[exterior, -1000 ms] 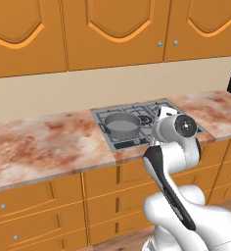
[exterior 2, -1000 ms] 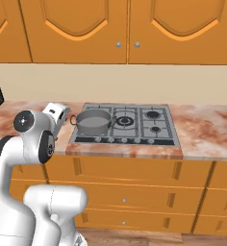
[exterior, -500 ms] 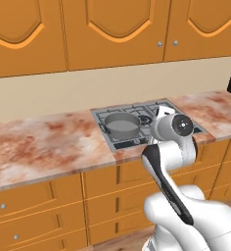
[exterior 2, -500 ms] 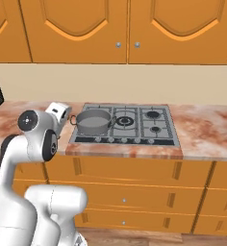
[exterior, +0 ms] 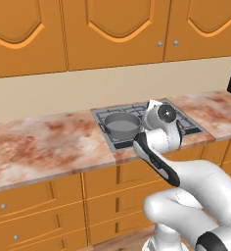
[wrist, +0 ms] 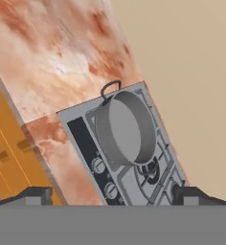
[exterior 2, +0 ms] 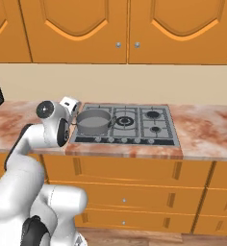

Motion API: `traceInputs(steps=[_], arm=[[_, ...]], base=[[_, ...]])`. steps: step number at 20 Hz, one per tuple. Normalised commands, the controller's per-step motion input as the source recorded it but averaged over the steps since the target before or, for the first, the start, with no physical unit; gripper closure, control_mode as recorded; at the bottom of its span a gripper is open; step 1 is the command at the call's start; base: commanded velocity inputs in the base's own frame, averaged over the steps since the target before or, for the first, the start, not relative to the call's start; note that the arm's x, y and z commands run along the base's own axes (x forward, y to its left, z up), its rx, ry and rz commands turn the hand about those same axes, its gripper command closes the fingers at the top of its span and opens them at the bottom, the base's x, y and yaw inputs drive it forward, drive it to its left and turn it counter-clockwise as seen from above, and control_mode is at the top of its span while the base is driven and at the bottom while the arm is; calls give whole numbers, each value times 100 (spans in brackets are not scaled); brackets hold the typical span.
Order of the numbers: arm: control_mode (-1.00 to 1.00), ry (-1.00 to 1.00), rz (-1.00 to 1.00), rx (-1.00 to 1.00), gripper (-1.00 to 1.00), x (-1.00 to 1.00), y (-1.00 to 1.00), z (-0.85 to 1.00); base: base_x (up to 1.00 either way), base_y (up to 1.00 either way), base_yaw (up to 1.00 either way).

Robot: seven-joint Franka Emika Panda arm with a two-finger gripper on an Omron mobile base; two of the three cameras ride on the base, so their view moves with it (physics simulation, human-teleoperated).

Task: Move the pot and pan from the stove into the sink.

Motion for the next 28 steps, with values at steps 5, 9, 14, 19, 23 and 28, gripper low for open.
traceInputs(steps=[5,9,14,19,23,28], arm=[[-100,6,-2,0,-100,45,5,-1],[-100,0,0,0,-100,3,0,-1],[-100,4,-2,0,-100,27,12,-25],[-100,10,-3,0,-100,36,20,-35],[-100,6,-5,0,-100,46,19,-28],[-100,6,-5,1,-100,49,9,-28]], base=[[0,0,0],[0,0,0],[0,0,0],[0,0,0],[0,0,0],[0,0,0]])
